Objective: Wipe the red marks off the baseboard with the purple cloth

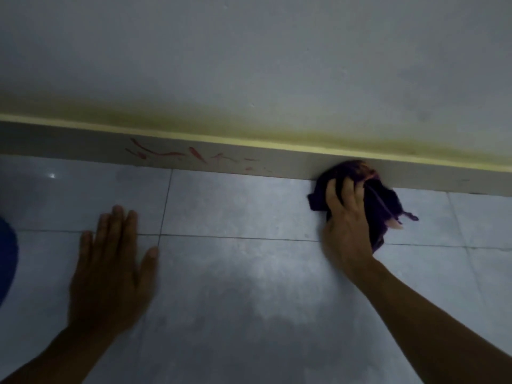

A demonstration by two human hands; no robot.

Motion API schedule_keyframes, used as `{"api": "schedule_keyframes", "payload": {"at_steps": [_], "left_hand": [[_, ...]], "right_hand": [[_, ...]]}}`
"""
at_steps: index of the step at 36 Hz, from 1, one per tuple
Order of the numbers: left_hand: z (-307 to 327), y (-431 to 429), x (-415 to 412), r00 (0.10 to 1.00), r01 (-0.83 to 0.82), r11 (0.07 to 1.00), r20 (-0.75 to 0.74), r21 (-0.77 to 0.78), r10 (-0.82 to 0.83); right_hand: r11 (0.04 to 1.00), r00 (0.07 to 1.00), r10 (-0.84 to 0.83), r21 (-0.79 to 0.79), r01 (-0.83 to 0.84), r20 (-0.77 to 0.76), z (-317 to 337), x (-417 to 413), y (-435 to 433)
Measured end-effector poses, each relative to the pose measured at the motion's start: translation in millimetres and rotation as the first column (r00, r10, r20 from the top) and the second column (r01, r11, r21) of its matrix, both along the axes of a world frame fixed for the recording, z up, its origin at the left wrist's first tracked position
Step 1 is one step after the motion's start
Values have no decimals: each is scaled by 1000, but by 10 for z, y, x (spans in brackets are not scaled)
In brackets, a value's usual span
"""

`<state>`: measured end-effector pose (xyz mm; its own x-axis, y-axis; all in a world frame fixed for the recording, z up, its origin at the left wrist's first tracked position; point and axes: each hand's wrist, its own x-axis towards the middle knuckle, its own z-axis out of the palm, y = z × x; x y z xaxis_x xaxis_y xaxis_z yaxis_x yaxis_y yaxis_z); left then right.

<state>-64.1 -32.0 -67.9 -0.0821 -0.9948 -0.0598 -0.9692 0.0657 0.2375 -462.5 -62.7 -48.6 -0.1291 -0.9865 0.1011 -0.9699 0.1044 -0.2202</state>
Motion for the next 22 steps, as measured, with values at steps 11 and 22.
{"api": "schedule_keyframes", "payload": {"at_steps": [11, 22], "left_hand": [[0, -20, 16, 999, 0, 1000, 45, 27, -1], [33, -28, 26, 999, 0, 997, 52, 73, -4]], "right_hand": [[706, 704, 706, -4, -709, -78, -58, 710, -583], [442, 454, 826, -116, -890, -334, 11, 411, -894]]}}
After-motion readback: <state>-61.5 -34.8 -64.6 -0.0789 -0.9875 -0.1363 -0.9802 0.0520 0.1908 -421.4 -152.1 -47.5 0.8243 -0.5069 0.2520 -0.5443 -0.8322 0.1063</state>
